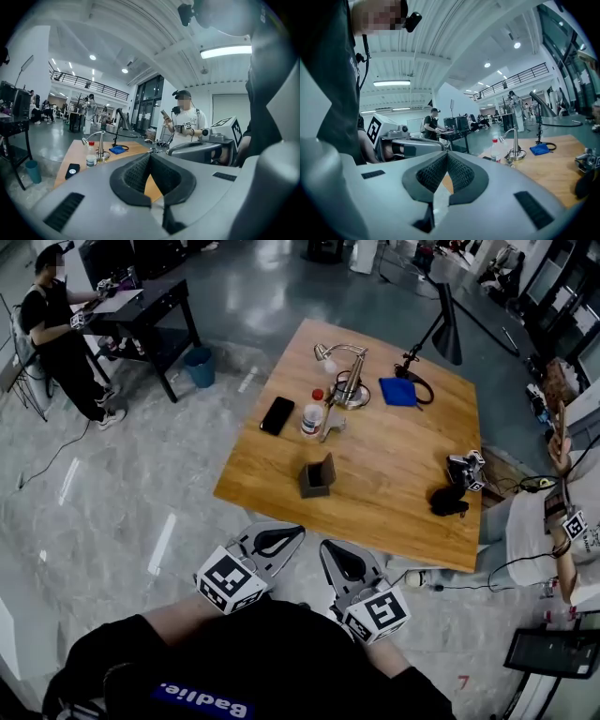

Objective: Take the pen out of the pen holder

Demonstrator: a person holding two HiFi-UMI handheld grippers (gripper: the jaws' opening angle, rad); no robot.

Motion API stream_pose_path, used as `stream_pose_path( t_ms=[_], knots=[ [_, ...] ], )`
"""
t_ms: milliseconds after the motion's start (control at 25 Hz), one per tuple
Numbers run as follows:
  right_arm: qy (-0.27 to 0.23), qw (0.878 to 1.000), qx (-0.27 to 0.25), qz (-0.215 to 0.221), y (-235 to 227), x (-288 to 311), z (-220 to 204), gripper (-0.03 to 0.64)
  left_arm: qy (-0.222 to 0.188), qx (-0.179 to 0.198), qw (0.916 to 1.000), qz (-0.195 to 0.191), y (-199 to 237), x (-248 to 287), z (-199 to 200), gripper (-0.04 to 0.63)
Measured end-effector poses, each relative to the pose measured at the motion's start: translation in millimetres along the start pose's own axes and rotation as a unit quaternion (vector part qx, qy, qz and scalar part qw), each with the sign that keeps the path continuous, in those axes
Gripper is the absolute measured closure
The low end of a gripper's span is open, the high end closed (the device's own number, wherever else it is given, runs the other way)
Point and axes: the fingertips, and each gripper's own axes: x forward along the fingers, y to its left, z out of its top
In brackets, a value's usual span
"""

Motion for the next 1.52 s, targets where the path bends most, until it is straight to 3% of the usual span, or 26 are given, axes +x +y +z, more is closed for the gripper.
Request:
stream_pose_path(
  t_ms=[320,480,760,1080,1240,1520],
  knots=[
    [0.0,0.997,0.009,-0.077,-37.9,53.6,20.0,0.611,0.024,0.021,0.9979,-0.056,69.2,20.8,-15.2,0.597],
    [0.002,0.996,0.011,-0.087,-54.7,56.6,20.9,0.611,0.033,0.025,0.9971,-0.063,81.8,39.3,-28.4,0.597],
    [0.012,0.998,0.006,-0.059,-74.6,49.9,17.7,0.611,0.064,0.031,0.9972,-0.023,96.5,71.3,-55.4,0.597],
    [0.024,0.999,0.012,-0.042,-91.6,40.2,13.2,0.611,0.119,0.058,0.9912,0.007,109.8,102.0,-91.3,0.592],
    [0.052,0.997,0.019,-0.05,-99.4,32.4,5.0,0.611,0.155,0.08,0.9845,0.017,119.0,115.2,-115.4,0.486],
    [0.065,0.996,0.024,-0.059,-108.0,20.7,-3.5,0.611,0.202,0.083,0.9755,0.027,134.4,132.6,-154.0,0.474]
  ],
)
